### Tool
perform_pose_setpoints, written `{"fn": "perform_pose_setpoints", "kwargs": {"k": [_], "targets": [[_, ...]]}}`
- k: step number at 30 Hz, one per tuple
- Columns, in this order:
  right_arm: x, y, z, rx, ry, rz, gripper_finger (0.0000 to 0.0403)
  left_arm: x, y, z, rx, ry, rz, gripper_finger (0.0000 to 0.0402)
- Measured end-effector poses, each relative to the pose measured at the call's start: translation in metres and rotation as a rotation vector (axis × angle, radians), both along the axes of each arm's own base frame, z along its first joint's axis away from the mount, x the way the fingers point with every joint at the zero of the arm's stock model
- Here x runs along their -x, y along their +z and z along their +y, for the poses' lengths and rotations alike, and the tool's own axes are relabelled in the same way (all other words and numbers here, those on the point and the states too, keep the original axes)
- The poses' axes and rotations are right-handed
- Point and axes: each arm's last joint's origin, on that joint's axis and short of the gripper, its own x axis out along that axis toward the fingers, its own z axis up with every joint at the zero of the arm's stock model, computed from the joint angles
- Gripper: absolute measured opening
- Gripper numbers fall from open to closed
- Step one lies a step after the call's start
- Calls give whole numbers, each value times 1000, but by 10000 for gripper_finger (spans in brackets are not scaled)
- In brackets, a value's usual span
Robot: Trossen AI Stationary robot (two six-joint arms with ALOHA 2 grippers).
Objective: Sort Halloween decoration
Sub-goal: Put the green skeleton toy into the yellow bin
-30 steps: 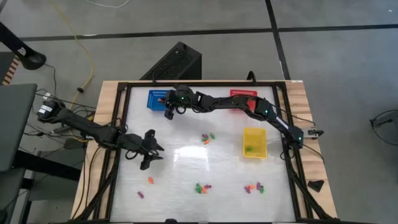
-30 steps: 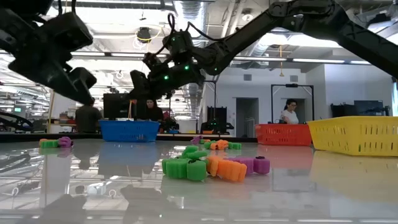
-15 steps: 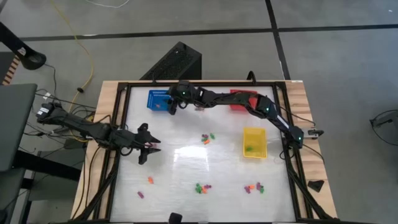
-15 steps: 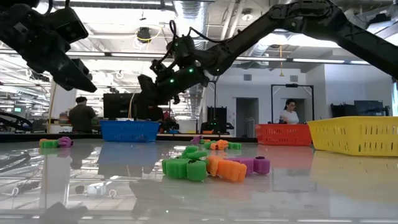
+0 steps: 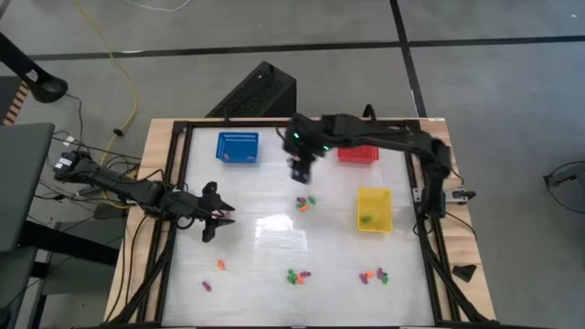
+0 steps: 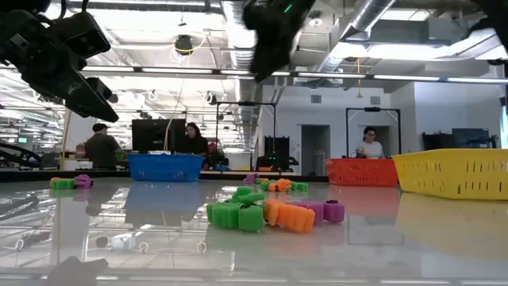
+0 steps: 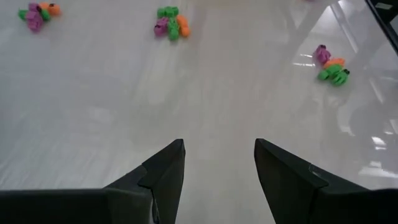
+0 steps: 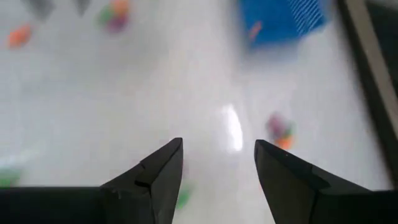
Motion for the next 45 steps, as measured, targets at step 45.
{"fn": "perform_pose_setpoints", "kwargs": {"k": [45], "targets": [[32, -186, 55, 16, -155, 59, 227, -1, 3, 1, -22, 39, -35, 183]]}}
